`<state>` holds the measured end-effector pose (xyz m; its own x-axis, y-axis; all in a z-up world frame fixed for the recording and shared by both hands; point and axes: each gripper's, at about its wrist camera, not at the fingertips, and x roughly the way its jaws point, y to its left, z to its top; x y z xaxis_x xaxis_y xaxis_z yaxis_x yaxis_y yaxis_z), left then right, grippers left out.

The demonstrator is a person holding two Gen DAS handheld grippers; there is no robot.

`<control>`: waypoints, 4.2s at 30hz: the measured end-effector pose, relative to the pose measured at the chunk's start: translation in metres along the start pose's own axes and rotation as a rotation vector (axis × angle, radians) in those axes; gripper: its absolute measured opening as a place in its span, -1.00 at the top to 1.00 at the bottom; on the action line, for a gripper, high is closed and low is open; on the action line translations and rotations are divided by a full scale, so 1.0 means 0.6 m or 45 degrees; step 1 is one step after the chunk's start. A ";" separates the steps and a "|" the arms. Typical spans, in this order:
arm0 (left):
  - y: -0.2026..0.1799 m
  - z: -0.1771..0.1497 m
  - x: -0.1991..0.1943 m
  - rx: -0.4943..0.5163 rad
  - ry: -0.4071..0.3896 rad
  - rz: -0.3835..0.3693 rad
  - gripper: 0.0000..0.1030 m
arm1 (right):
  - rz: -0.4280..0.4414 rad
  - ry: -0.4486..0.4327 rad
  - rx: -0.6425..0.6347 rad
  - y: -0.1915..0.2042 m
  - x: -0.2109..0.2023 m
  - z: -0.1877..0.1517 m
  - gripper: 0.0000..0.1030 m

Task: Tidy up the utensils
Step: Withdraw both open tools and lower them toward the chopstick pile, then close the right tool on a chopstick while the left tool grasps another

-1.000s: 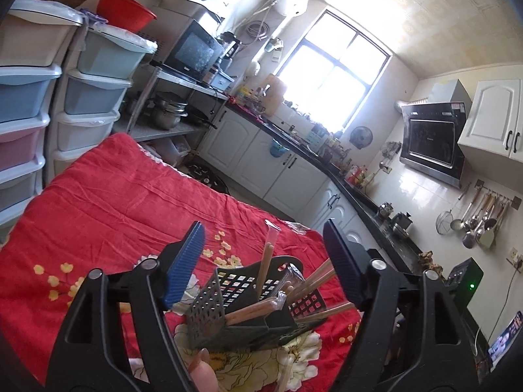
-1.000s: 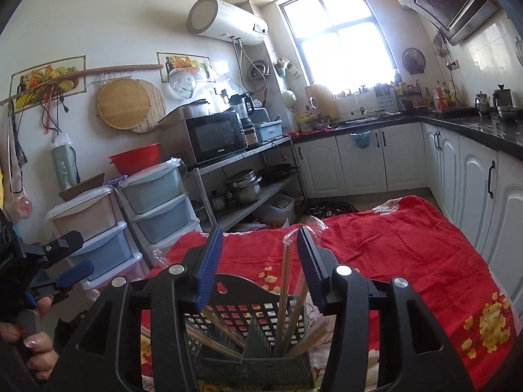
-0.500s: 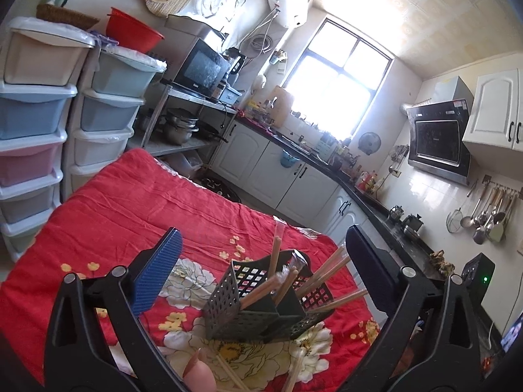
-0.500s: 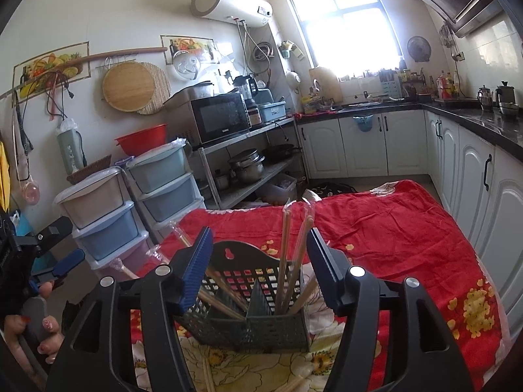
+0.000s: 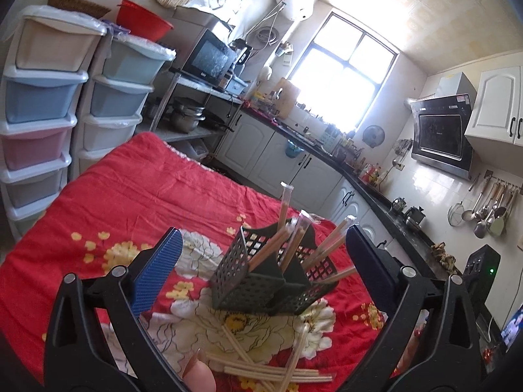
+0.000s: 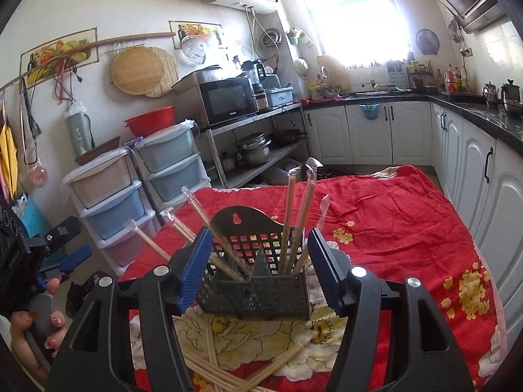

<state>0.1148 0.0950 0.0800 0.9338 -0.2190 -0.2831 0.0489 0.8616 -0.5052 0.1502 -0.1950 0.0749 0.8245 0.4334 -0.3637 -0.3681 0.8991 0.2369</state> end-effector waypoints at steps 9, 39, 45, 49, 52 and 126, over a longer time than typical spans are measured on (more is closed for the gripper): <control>0.024 -0.024 -0.004 -0.028 0.044 0.039 -0.79 | 0.021 0.058 -0.042 0.014 -0.001 -0.019 -0.14; 0.087 -0.143 0.032 -0.077 0.345 0.128 -0.69 | -0.027 0.319 -0.125 -0.002 0.035 -0.112 -0.14; 0.116 -0.167 0.043 -0.224 0.442 0.075 -0.21 | -0.055 0.380 -0.124 -0.011 0.047 -0.126 -0.14; 0.151 -0.187 0.058 -0.424 0.527 0.013 0.06 | -0.066 0.423 -0.106 -0.017 0.057 -0.138 -0.14; 0.168 -0.196 0.067 -0.521 0.561 -0.019 0.23 | -0.072 0.451 -0.095 -0.023 0.065 -0.146 -0.14; -0.019 -0.110 0.089 -0.194 0.469 -0.351 0.95 | 0.155 0.396 0.168 -0.039 0.040 -0.076 0.85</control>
<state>0.1407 0.0432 0.0165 0.7041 -0.6011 -0.3781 0.1988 0.6780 -0.7077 0.1591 -0.2026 0.0199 0.6005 0.5529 -0.5777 -0.3800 0.8330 0.4022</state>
